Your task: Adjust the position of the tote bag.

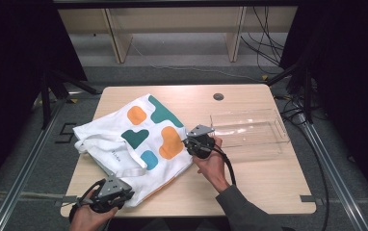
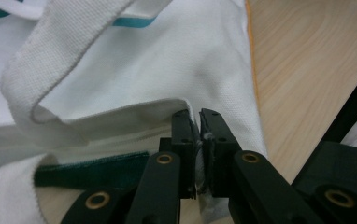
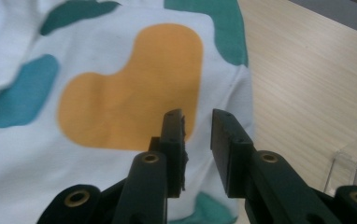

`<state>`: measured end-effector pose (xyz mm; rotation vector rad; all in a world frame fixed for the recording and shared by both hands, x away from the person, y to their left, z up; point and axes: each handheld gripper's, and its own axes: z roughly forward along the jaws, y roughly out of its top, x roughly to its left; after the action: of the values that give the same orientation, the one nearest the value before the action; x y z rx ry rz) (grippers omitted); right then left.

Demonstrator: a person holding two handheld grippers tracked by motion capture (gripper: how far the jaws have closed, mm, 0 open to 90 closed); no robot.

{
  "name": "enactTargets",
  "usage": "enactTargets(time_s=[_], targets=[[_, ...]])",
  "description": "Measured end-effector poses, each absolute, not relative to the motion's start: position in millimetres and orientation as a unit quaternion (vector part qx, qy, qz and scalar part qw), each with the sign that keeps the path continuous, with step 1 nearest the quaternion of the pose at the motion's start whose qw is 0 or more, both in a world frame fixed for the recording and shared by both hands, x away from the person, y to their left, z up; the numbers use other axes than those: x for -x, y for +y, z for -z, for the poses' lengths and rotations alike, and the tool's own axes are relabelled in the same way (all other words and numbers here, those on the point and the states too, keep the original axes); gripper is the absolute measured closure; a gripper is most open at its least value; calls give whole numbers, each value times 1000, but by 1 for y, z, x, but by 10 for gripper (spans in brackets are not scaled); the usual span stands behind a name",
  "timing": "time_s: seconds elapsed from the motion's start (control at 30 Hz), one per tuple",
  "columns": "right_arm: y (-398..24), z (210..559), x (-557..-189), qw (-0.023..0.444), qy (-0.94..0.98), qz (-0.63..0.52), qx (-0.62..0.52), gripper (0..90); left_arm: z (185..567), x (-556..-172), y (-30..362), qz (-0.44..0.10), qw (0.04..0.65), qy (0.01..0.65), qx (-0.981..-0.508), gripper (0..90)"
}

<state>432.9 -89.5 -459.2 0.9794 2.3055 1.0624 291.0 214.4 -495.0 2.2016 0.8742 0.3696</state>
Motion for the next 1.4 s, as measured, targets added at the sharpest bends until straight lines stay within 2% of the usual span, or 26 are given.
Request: enactTargets(time_s=[0.2,0.33,0.5,0.63,0.8,0.9,1.03,1.13,1.3,1.4], targets=[[-101,447,-410,177,839,-396,-328,749,495,-295,188,-137,356,317,-868,843],[-107,444,-400,188,840,-406,-308,750,497,-301,165,-131,364,304,-870,841],[-115,446,-392,175,841,-401,-317,749,496,-309,139,-130,373,290,-872,827],[-121,448,-387,169,845,-401,-311,745,493,-307,135,-119,390,294,-865,757],[-120,453,-379,153,849,-403,-306,661,472,-295,152,-96,396,303,-861,441],[-117,452,-374,131,852,-405,-306,582,452,-288,170,-110,411,306,-852,409],[-107,449,-368,107,858,-408,-294,499,434,-297,203,-146,413,316,-842,390],[-95,448,-361,98,866,-406,-273,435,432,-308,225,-154,406,352,-829,370],[-74,452,-348,70,881,-399,-243,401,435,-324,258,-187,357,372,-836,341],[-64,454,-341,54,888,-396,-226,389,440,-329,272,-190,353,395,-827,334]])
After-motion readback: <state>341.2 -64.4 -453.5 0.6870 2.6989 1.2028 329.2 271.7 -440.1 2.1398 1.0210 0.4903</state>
